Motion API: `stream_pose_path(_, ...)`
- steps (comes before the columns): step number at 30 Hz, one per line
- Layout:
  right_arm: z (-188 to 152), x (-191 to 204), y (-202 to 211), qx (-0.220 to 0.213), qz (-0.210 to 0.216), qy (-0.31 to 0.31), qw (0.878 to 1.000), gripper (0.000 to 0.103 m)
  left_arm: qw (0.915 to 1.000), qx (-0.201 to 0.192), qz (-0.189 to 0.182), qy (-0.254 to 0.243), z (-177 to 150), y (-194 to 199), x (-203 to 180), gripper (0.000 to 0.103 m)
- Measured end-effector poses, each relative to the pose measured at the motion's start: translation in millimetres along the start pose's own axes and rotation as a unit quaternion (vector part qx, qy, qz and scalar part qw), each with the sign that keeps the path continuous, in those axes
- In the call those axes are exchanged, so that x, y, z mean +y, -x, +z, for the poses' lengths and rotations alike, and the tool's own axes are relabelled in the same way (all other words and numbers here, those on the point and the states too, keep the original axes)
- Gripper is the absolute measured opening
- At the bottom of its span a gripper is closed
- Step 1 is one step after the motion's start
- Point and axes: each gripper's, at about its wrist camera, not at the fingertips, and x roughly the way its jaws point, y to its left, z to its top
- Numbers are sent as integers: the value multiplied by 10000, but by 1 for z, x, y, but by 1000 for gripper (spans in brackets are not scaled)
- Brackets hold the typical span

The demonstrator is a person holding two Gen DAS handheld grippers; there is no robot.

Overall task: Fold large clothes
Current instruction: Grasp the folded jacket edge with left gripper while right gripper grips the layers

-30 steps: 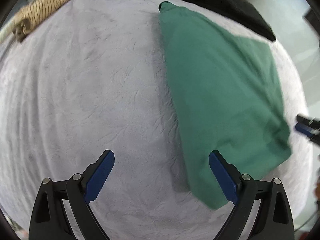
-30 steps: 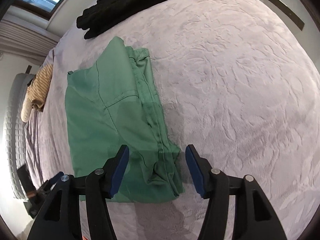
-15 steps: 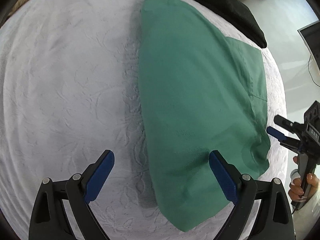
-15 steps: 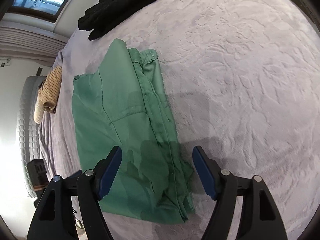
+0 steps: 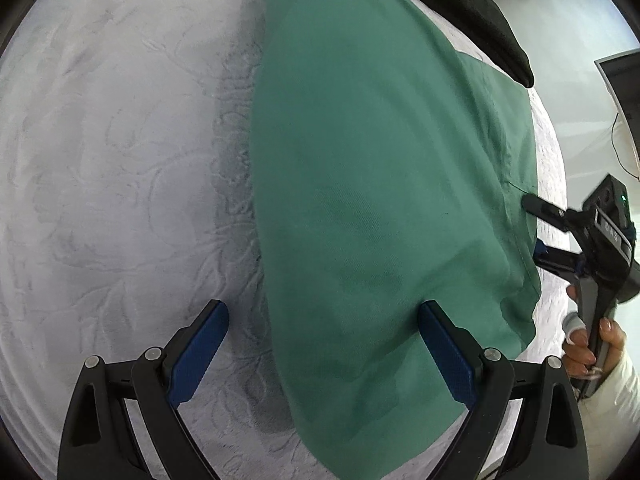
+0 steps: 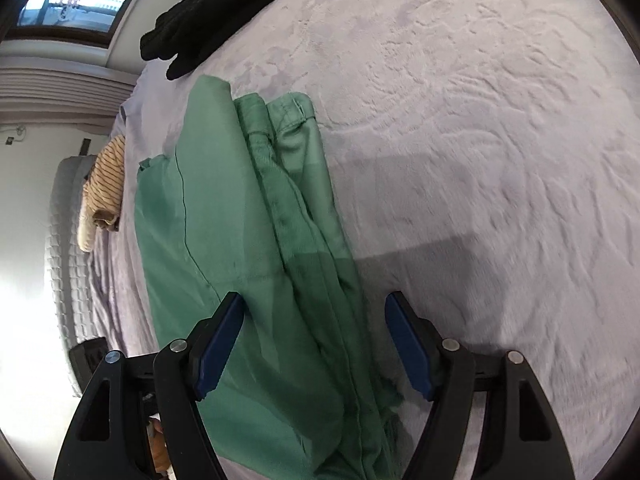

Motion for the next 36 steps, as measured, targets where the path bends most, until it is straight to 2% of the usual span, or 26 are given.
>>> stream_pose_path(6, 24, 11, -27, 239, 485, 167, 9984, 78, 9997, 65, -194, -118, 8, -12, -8, 96)
stream_pose_path(9, 35, 17, -38, 296, 758, 194, 9965, 83, 9992, 150, -299, -207, 13, -23, -14, 100)
stream_pose_path(10, 38, 16, -42, 302, 825, 152, 9960, 84, 9991, 203, -300, -230, 14, -30, -17, 102)
stream_pose_path(15, 44, -1, -52, 203, 1196, -472, 9915, 82, 9992, 249, -190, -242, 16, -39, -20, 102)
stream_pose_path(16, 44, -2, -52, 180, 1175, -564, 9913, 71, 9993, 209, -195, -259, 15, -37, -21, 97)
stream_pose_path(17, 43, -3, -52, 192, 1182, -601, 9910, 47, 9993, 155, -196, -293, 13, -33, -22, 87)
stream_pose_path(18, 41, -4, -52, 196, 1241, -670, 9898, 39, 9992, 97, -168, -338, 13, -30, -24, 80)
stream_pose_path(20, 39, -3, -46, 117, 1443, -686, 9871, 24, 9986, -15, -275, -449, 11, -17, -25, 60)
stream_pose_path(23, 34, 3, -38, 76, 1791, -700, 9813, 21, 9972, -145, -479, -560, 10, 3, -27, 44)
stream_pose_path(29, 21, 25, -14, -36, 2363, -799, 9684, 21, 9934, -446, -808, -677, 3, 44, -33, 41)
stream_pose_path(33, 5, 48, 1, -42, 2395, -598, 9690, 21, 9913, -547, -946, -733, -12, 71, -24, 41)
stream_pose_path(36, -19, 64, 6, -29, 2440, -511, 9684, 21, 9904, -563, -977, -799, -29, 94, -10, 41)
